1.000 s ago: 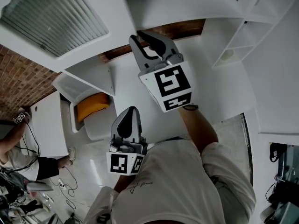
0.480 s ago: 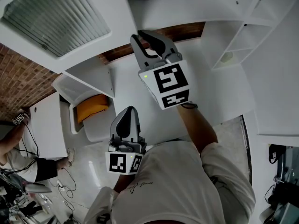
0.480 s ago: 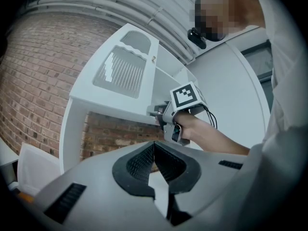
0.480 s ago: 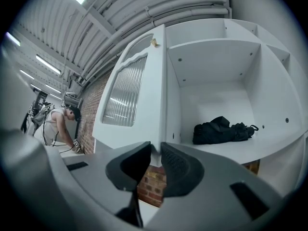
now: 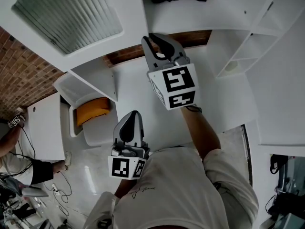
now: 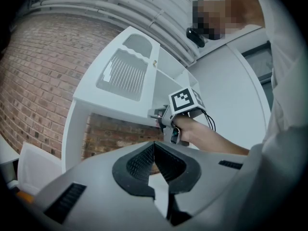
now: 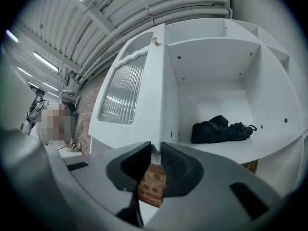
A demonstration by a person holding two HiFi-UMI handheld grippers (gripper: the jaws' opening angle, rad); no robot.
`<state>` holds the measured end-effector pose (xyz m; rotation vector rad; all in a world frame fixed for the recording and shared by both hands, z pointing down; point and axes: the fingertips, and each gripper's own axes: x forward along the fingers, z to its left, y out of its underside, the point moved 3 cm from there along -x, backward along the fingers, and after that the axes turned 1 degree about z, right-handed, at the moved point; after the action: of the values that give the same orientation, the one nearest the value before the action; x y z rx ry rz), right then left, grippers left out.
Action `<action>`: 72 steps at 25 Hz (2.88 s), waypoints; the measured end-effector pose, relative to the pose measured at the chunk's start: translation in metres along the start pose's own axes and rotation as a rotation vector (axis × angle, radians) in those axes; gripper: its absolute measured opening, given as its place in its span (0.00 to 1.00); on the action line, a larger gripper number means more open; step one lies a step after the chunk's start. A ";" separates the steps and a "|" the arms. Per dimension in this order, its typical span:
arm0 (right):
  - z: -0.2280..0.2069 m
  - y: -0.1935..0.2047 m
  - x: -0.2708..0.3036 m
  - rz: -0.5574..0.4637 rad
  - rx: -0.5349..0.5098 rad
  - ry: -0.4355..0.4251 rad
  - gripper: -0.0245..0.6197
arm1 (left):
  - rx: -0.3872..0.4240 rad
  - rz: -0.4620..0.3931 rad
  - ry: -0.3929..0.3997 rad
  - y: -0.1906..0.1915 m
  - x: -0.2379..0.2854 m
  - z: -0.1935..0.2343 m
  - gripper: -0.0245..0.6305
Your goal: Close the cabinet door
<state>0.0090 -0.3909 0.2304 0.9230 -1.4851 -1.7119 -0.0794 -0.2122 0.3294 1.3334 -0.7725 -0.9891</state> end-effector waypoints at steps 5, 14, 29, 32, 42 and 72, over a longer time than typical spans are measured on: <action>0.000 0.000 0.002 0.006 -0.013 0.009 0.14 | 0.000 0.007 0.008 0.002 -0.003 0.001 0.06; 0.000 -0.001 0.001 0.017 0.002 0.051 0.14 | -0.008 0.001 0.012 -0.003 -0.008 0.005 0.06; 0.007 0.010 -0.008 0.067 0.019 0.102 0.09 | -0.017 0.007 -0.021 -0.008 -0.040 0.022 0.06; 0.014 0.015 -0.014 0.068 0.029 0.108 0.08 | -0.035 0.003 -0.014 -0.010 -0.045 0.024 0.06; 0.042 0.034 -0.037 0.118 0.036 0.087 0.08 | -0.098 0.022 -0.002 -0.009 -0.068 0.031 0.06; 0.127 0.075 -0.147 0.271 0.152 -0.048 0.07 | -0.106 0.046 0.040 -0.016 -0.135 0.033 0.06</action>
<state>-0.0203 -0.2095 0.3283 0.7218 -1.7060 -1.4496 -0.1670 -0.1028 0.3294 1.2353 -0.7079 -0.9514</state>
